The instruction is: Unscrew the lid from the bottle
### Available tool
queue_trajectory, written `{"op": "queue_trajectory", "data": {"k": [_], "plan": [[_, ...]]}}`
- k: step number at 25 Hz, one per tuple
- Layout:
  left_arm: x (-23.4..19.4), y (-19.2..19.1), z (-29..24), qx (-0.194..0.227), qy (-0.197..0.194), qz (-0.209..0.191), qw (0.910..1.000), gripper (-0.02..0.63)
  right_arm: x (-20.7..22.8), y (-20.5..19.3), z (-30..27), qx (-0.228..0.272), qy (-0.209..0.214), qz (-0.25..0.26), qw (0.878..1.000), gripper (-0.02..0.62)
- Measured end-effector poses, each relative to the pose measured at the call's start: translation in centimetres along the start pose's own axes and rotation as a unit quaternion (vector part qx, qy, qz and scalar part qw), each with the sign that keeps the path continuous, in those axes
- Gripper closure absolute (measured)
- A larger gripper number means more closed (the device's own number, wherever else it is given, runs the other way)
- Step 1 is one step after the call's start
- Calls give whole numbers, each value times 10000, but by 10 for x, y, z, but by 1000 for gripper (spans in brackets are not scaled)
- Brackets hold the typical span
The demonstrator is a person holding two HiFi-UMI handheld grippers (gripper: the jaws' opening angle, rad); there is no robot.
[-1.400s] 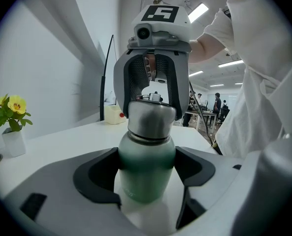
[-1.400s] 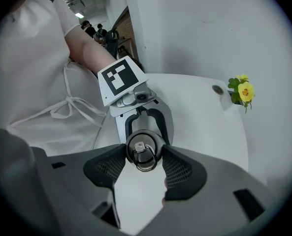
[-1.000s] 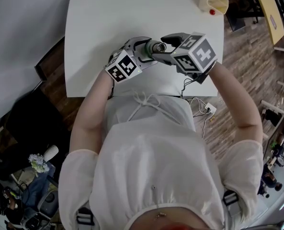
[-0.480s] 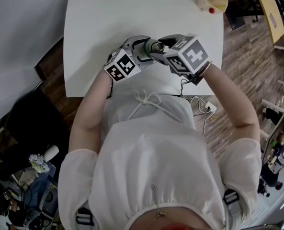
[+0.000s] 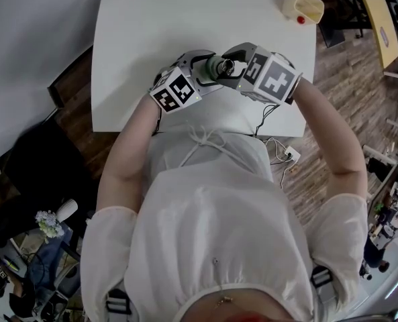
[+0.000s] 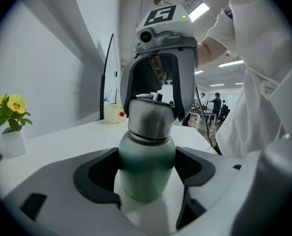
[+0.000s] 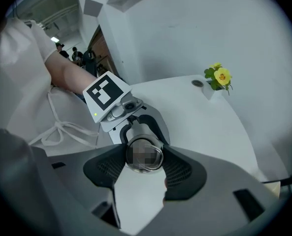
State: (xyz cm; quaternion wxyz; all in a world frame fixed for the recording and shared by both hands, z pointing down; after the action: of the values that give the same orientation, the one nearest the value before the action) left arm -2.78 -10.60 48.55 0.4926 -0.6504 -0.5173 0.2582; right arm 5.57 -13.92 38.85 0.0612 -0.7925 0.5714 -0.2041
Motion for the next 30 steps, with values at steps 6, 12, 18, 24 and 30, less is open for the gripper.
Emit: {"op": "queue_trajectory", "data": {"k": [6, 12, 18, 24, 30], "plan": [[0, 1, 0, -28, 1, 4, 10000, 236, -5, 4, 0, -305, -91, 765, 9966, 350], [-2, 2, 0, -50, -7, -9, 10000, 236, -5, 3, 1, -226, -145, 694, 9972, 350], [-2, 0, 2, -28, -8, -1, 10000, 236, 0, -6, 2, 293, -214, -882, 9954, 273], [-3, 3, 0, -29, 5, -4, 10000, 236, 1, -15, 2, 794, -363, -2272, 9699, 319], [-4, 4, -3, -50, -1, -2, 10000, 236, 8, -18, 3, 812, -271, -2218, 9713, 344]]}}
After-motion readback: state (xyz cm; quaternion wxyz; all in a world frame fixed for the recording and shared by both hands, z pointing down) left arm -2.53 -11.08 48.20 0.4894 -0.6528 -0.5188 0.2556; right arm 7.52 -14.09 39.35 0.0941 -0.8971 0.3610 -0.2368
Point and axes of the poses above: the fingertips, and each gripper's own axes: z backward along the fingers, x to its right, y out of its top, the point moved 9 cm from there along z, backward along the fingers, and after that the axes turned 15 degrees about -z, right-handed, at the moved point
